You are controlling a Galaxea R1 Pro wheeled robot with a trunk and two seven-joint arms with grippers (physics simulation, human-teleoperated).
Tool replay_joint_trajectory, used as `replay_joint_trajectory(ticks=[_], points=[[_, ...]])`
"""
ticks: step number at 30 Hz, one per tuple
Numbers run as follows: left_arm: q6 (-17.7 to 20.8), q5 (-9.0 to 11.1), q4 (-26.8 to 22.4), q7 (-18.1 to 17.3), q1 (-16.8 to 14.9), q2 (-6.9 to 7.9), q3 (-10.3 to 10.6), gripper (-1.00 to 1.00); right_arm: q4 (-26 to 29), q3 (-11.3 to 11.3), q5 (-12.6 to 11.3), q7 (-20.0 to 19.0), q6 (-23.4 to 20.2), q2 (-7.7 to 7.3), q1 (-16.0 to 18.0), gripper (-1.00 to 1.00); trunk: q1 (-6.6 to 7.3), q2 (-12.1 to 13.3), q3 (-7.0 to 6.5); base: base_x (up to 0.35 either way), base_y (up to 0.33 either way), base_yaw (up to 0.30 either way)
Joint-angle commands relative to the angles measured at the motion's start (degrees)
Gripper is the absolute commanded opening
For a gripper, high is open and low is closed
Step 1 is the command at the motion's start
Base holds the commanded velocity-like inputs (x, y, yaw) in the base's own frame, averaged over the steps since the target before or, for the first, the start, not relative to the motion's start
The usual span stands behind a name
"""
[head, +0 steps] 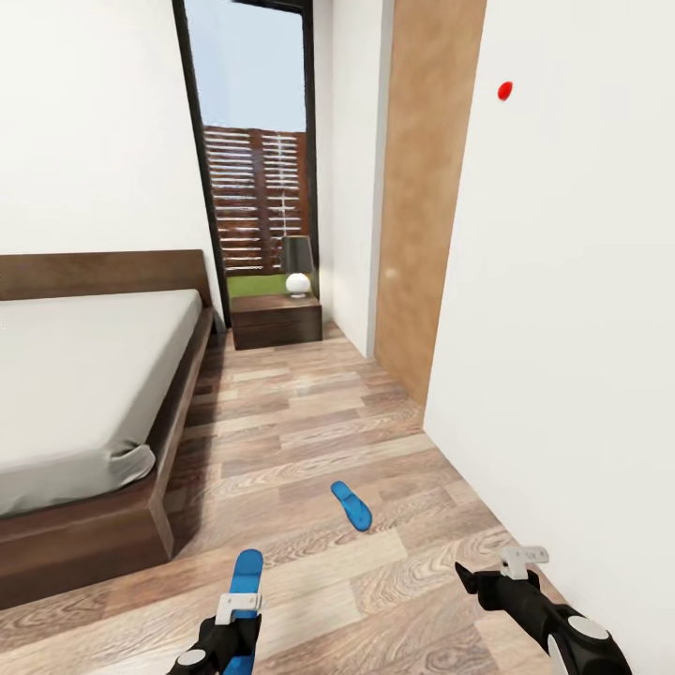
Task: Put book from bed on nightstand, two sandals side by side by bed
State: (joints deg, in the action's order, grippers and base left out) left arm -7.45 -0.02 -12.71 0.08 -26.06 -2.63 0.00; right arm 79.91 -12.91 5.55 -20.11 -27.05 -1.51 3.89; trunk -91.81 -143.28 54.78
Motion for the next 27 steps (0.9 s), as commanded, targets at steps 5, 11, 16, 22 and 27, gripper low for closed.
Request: replay_joint_trajectory(ticks=[5, 11, 16, 22, 27], points=[[-0.20, 0.01, 0.05, 0.01, -0.04, -0.01, 0.00, -1.00, 0.07, -0.10, 0.53, -0.54, -0.13, 0.02, 0.00, 1.00, 0.01, -0.02, 0.07, 0.029, -0.009, 0.089], [-0.20, 0.01, 0.05, 0.01, -0.03, -0.01, 0.00, -1.00, 0.07, -0.10, 0.52, -0.54, -0.11, 0.02, -0.02, 1.00, 0.01, -0.02, 0.25, 0.007, -0.002, 0.189], [-0.20, 0.00, 0.05, 0.01, -0.04, -0.01, 0.00, -1.00, 0.07, -0.10, 0.52, -0.54, -0.11, 0.02, -0.02, 1.00, 0.01, -0.02, 0.48, 0.002, -0.001, 0.223], [-0.20, -0.05, 0.05, 0.01, -0.04, -0.01, 0.03, -1.00, 0.07, -0.10, 0.52, -0.54, -0.11, 0.02, -0.02, 1.00, 0.01, -0.02, 0.69, 0.000, -0.123, 0.164], [-0.20, -0.02, 0.05, 0.01, -0.03, -0.01, 0.03, -1.00, 0.07, -0.10, 0.52, -0.54, -0.12, 0.02, -0.02, 1.00, 0.01, -0.02, 0.73, 0.000, -0.156, 0.039]])
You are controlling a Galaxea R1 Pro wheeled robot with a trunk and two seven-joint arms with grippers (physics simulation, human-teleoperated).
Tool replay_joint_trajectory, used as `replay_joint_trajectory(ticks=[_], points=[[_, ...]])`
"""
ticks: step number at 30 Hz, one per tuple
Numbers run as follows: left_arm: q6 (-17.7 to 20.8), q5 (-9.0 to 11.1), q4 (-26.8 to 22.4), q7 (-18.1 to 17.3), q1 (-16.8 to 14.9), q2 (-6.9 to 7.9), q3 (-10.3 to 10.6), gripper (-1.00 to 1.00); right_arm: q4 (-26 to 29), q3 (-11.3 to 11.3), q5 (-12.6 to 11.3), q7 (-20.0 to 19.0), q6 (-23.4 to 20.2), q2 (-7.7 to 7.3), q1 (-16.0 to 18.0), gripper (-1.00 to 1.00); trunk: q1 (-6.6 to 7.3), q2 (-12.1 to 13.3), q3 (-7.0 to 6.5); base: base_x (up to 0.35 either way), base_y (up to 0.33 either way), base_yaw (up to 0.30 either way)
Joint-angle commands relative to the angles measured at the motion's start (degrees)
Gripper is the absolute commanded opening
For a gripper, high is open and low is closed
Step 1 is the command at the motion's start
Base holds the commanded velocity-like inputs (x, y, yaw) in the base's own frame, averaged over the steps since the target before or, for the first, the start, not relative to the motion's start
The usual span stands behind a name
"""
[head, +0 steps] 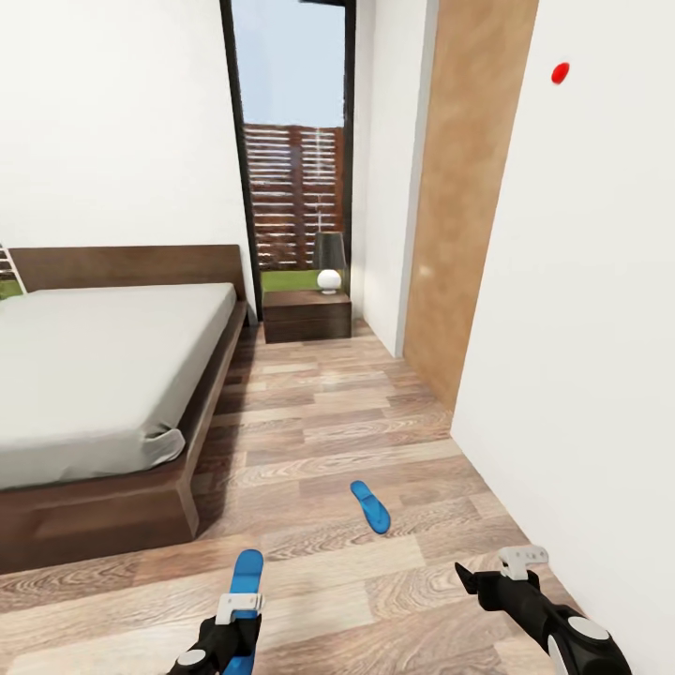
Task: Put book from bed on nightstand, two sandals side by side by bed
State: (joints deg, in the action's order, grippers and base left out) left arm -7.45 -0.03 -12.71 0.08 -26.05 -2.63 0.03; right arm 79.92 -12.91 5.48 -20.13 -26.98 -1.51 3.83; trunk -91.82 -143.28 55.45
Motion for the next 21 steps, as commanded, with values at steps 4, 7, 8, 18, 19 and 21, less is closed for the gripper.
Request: replay_joint_trajectory(ticks=[4, 7, 8, 18, 19, 21], points=[[-0.20, -0.03, 0.05, 0.01, -0.04, 0.00, -0.02, -1.00, 0.06, -0.10, 0.61, -0.52, -0.19, 0.02, 0.03, 1.00, 0.01, -0.02, 0.06, 0.006, -0.051, 0.012], [-0.20, -0.04, 0.05, 0.01, -0.05, 0.00, -0.02, -1.00, 0.06, -0.08, 0.63, -0.52, -0.18, 0.02, 0.03, 1.00, 0.01, -0.02, 0.07, 0.064, -0.023, 0.005], [-0.20, -0.03, 0.05, 0.01, -0.05, 0.00, -0.02, -1.00, 0.03, -0.06, 0.64, -0.52, -0.18, 0.02, 0.03, 1.00, 0.01, -0.02, 0.07, 0.156, -0.012, 0.003], [-0.20, -0.06, 0.05, 0.01, -0.05, 0.00, -0.03, -1.00, -0.15, -0.02, 0.67, -0.46, -0.18, 0.02, 0.03, 1.00, 0.01, -0.02, 0.07, 0.252, -0.008, 0.001], [-0.20, -0.06, 0.05, 0.01, -0.05, 0.00, -0.03, -1.00, -0.23, -0.02, 0.67, -0.45, -0.18, 0.02, 0.03, 1.00, 0.01, -0.02, 0.07, 0.188, -0.025, 0.000], [-0.20, -0.06, 0.05, 0.01, -0.05, 0.00, -0.03, -1.00, -0.36, -0.02, 0.67, -0.45, -0.18, 0.02, 0.03, 1.00, 0.01, -0.02, 0.07, 0.136, -0.018, 0.000]])
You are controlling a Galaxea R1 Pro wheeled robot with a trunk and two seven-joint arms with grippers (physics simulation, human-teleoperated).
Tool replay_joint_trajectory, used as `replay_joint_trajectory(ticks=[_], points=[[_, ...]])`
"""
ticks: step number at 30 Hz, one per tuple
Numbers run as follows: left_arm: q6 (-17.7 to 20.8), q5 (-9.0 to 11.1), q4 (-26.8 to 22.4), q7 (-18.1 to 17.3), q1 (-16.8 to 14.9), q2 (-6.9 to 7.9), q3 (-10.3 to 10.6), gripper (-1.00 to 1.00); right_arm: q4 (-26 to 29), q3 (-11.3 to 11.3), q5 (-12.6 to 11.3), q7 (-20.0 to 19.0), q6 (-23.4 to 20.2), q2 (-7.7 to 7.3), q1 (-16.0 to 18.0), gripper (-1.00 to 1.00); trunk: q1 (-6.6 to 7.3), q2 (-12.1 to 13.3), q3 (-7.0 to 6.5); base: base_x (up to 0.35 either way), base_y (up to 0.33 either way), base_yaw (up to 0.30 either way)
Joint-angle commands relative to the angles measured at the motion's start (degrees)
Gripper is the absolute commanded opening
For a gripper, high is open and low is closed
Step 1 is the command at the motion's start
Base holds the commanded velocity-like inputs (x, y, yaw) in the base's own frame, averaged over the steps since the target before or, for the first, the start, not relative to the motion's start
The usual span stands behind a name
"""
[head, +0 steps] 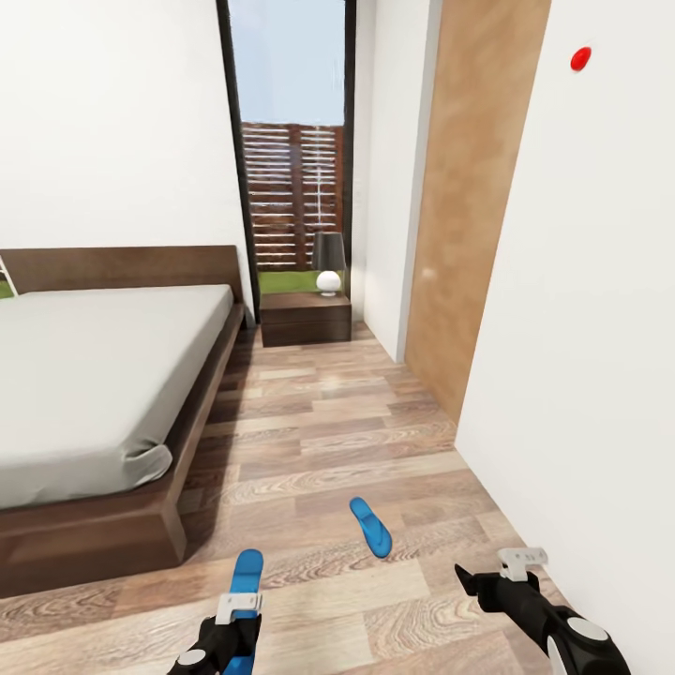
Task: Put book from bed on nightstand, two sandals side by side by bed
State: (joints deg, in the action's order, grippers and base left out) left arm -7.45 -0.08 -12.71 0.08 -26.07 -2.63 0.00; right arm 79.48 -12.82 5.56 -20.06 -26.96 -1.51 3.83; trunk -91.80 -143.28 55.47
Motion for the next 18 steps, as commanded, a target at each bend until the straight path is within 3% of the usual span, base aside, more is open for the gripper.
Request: replay_joint_trajectory(ticks=[1, 8, 18], points=[[-0.20, -0.01, 0.05, 0.01, -0.03, 0.00, 0.00, -1.00, 0.07, -0.10, 0.59, -0.52, -0.20, 0.02, 0.04, 1.00, 0.00, -0.02, 0.05, 0.121, -0.016, 0.000], [-0.20, -0.01, 0.05, 0.01, -0.03, 0.00, 0.00, -1.00, -0.17, -0.07, 0.59, -0.54, -0.20, 0.07, 0.04, 1.00, 0.00, -0.02, 0.11, 0.046, -0.005, 0.036], [-0.20, -0.04, 0.05, 0.01, -0.03, 0.00, 0.00, -1.00, -0.20, 0.86, 0.60, -0.39, -0.20, 0.08, 0.04, 1.00, 0.00, -0.02, 0.61, 0.120, -0.001, 0.169]])
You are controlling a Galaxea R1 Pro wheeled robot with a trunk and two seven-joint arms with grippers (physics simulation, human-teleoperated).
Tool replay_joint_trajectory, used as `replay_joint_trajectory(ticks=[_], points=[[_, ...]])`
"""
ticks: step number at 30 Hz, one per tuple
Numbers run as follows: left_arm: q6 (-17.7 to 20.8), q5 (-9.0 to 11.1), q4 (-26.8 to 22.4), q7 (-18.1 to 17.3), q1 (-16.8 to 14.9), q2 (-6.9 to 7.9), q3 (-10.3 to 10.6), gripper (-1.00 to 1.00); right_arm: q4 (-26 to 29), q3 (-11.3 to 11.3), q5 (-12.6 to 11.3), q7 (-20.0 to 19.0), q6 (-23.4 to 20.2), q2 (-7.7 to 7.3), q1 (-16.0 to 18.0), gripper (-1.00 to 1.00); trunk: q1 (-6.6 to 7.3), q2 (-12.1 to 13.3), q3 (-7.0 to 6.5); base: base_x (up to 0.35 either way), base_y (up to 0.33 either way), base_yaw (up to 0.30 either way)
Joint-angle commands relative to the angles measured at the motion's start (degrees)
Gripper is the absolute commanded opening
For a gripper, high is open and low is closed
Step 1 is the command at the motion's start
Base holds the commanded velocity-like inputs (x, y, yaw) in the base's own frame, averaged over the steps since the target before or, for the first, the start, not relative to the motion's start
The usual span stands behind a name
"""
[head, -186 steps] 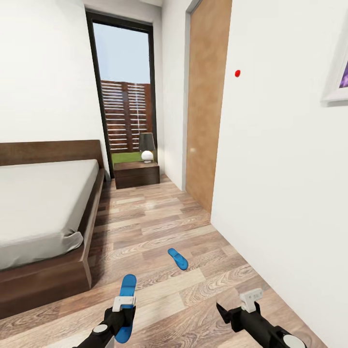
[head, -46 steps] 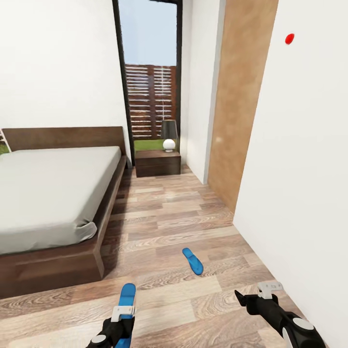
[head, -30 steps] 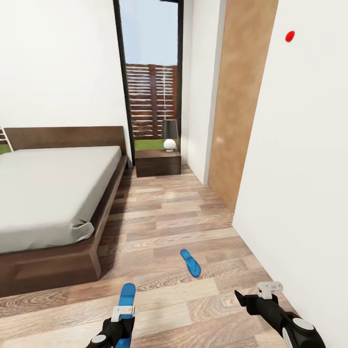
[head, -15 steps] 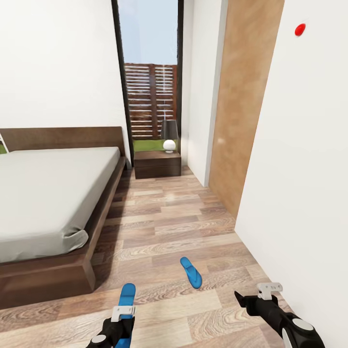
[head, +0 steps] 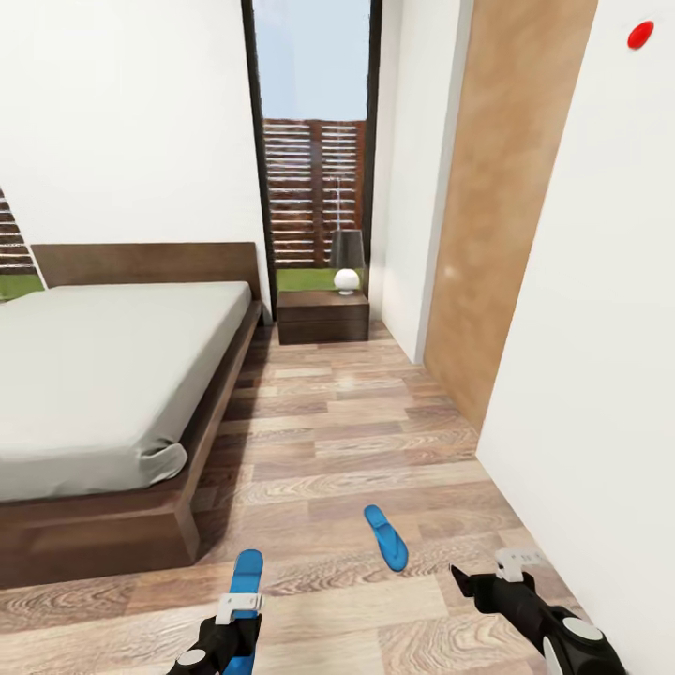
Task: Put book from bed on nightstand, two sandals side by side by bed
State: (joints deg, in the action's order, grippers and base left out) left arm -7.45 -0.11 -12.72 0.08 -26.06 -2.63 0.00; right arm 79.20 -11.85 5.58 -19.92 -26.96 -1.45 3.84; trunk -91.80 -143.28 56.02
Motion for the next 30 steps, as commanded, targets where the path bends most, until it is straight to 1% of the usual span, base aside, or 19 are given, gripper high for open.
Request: replay_joint_trajectory(ticks=[1, 7, 11, 23, 30], points=[[-0.20, -0.03, 0.07, 0.01, -0.05, -0.01, 0.00, -1.00, 0.08, -0.04, 0.60, -0.49, -0.20, 0.02, 0.02, 1.00, 0.00, -0.02, 0.12, 0.164, 0.000, 0.197], [-0.14, -0.06, 0.07, 0.01, -0.05, -0.01, 0.00, -1.00, 0.08, 0.16, 0.62, -0.41, -0.20, 0.02, 0.02, 1.00, 0.00, -0.02, 0.48, 0.175, -0.011, 0.201], [-0.12, -0.13, 0.07, 0.01, -0.05, -0.01, 0.05, -1.00, 0.08, 0.16, 0.64, -0.42, -0.20, -0.02, 0.02, 1.00, 0.00, -0.02, 0.61, 0.184, -0.132, 0.107], [-0.11, -0.08, 0.07, 0.01, -0.05, -0.01, 0.02, -1.00, 0.08, 0.20, 0.62, -0.34, -0.20, -0.04, 0.02, 1.00, 0.00, -0.02, 0.68, 0.194, -0.163, 0.019], [-0.13, -0.07, 0.07, 0.01, -0.05, -0.01, 0.00, -1.00, 0.08, 0.20, 0.63, -0.37, -0.20, -0.05, 0.02, 1.00, 0.00, -0.02, 0.69, 0.235, -0.065, 0.002]])
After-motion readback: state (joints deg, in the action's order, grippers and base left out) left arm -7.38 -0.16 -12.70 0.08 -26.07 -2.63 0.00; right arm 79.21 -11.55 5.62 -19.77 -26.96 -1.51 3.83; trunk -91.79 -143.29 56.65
